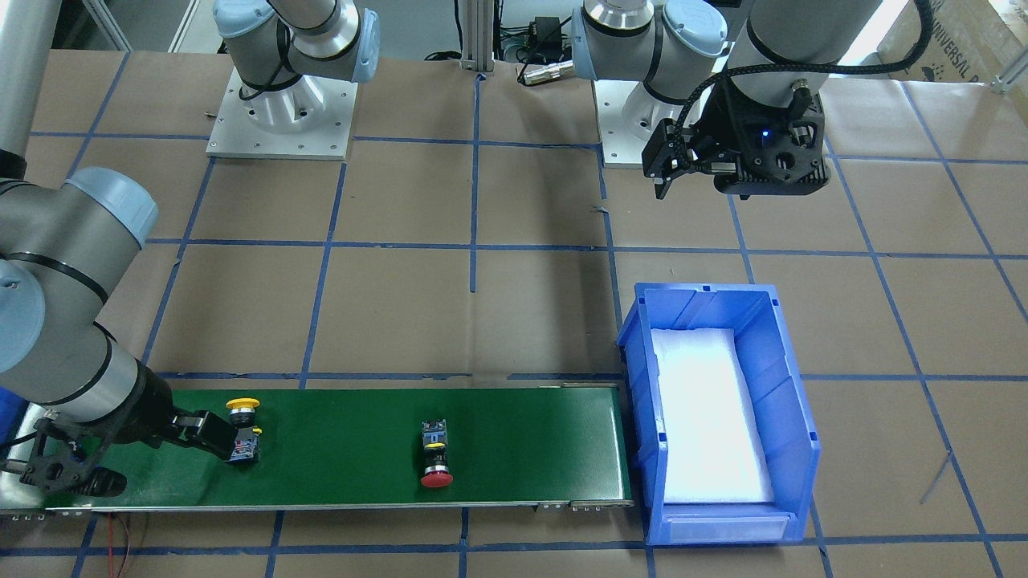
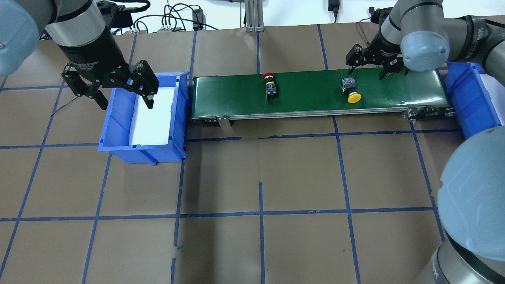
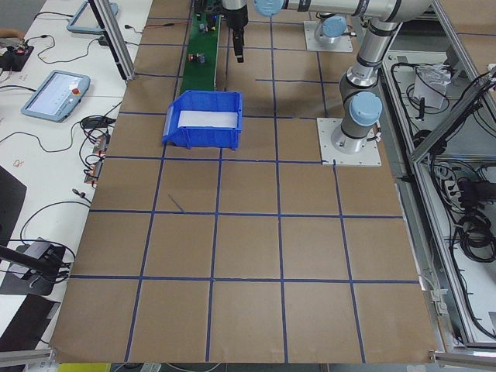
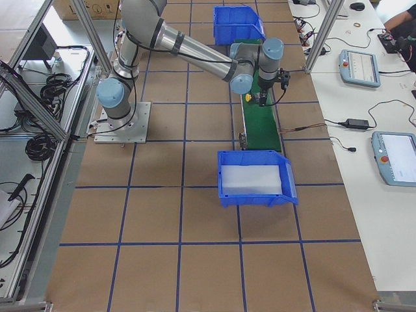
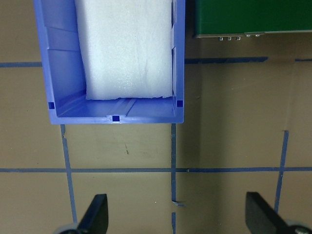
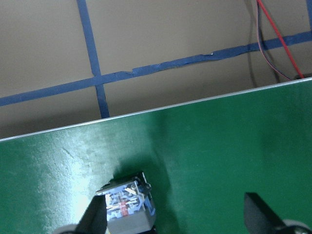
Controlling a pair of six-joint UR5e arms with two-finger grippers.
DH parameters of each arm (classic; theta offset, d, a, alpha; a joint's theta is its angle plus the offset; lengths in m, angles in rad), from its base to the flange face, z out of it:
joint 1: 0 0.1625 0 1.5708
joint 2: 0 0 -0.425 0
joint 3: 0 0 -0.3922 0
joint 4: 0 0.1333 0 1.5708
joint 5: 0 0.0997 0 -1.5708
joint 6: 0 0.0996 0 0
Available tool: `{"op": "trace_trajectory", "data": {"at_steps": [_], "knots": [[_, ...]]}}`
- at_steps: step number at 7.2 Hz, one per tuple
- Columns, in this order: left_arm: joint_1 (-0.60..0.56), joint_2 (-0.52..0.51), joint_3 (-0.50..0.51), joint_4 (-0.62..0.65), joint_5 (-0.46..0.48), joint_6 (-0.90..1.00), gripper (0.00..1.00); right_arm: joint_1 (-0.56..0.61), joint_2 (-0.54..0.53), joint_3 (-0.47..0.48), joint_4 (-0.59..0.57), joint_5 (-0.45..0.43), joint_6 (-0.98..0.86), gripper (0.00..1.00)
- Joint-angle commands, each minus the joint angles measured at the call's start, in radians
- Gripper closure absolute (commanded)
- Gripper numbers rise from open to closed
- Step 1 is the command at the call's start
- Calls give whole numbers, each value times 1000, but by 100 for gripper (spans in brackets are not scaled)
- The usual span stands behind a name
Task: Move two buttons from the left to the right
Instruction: 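Carry the yellow button to the far blue bin with the right gripper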
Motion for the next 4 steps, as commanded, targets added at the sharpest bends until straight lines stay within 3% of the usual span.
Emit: {"op": "trace_trajectory", "data": {"at_steps": [1,3,4], "knots": [[0,1,1,0,0,0,0,31,5,12,-2,0,27,0],[0,1,0,-1,-1,0,0,31,8,35,-8,-1,12,1],[0,1,1,0,-4,0,0,31,11,46,-13,-1,-24,8]]}}
